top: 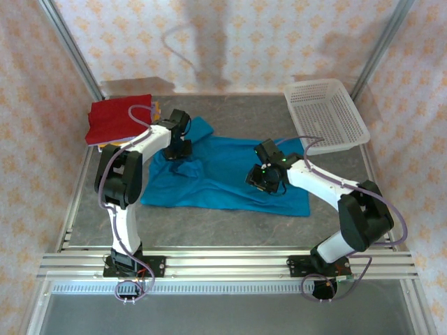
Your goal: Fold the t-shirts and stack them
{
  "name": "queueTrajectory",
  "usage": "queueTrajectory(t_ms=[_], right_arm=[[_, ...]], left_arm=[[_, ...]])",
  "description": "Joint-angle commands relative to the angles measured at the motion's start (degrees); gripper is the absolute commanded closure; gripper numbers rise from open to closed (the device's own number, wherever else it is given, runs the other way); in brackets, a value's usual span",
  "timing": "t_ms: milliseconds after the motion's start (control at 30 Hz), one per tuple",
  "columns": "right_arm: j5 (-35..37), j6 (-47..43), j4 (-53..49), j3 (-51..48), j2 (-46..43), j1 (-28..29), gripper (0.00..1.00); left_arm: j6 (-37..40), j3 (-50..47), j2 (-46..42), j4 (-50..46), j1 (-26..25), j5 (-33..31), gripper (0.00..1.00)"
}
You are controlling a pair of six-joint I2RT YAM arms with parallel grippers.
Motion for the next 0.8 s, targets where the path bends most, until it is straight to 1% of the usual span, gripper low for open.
queueTrajectory(t_ms=[0, 133, 333, 433, 567, 633, 700, 733, 767], right_arm=[[-0.58, 1.50, 1.27, -1.70, -0.77, -0.08, 0.59], [-0.80, 2.27, 2.77, -3.87, -1.18, -0.08, 0.59], [-0.64, 1.83, 2.32, -2.73, -0.80, -0.08, 0.59], [-0.85, 1.33, 2.00, -0.82, 0.67, -0.07, 0.59], [-1.31, 1.07, 2.22, 0.98, 2.44, -0.08, 0.59], [-1.60, 0.96, 2.50, 1.36, 2.86, -0.08, 0.59], [-1.73, 0.82, 2.59, 1.87, 3.35, -0.08, 0.59], [-1.74, 0.70, 2.50, 2.13, 3.54, -0.08, 0.59], [-1.70, 0.60, 2.50, 2.38, 3.71, -0.08, 0.59]], left_arm=[[1.94, 3.35, -3.40, -2.40, 0.55, -5.04, 1.00], [3.72, 6.28, -3.42, -5.23, 0.55, -6.86, 1.00], [6.32, 8.96, -2.93, -8.50, 0.59, -8.75, 1.00], [9.16, 11.57, -2.06, -12.82, 0.60, -11.33, 1.00], [13.11, 17.09, 1.66, -22.42, 0.60, -17.73, 1.00], [14.09, 18.21, 3.16, -24.78, 0.59, -19.60, 1.00], [14.64, 18.48, 4.14, -24.74, 0.63, -18.10, 1.00], [14.83, 18.73, 4.69, -24.07, 0.68, -15.37, 1.00], [14.86, 18.99, 5.20, -23.19, 0.73, -11.27, 1.00]])
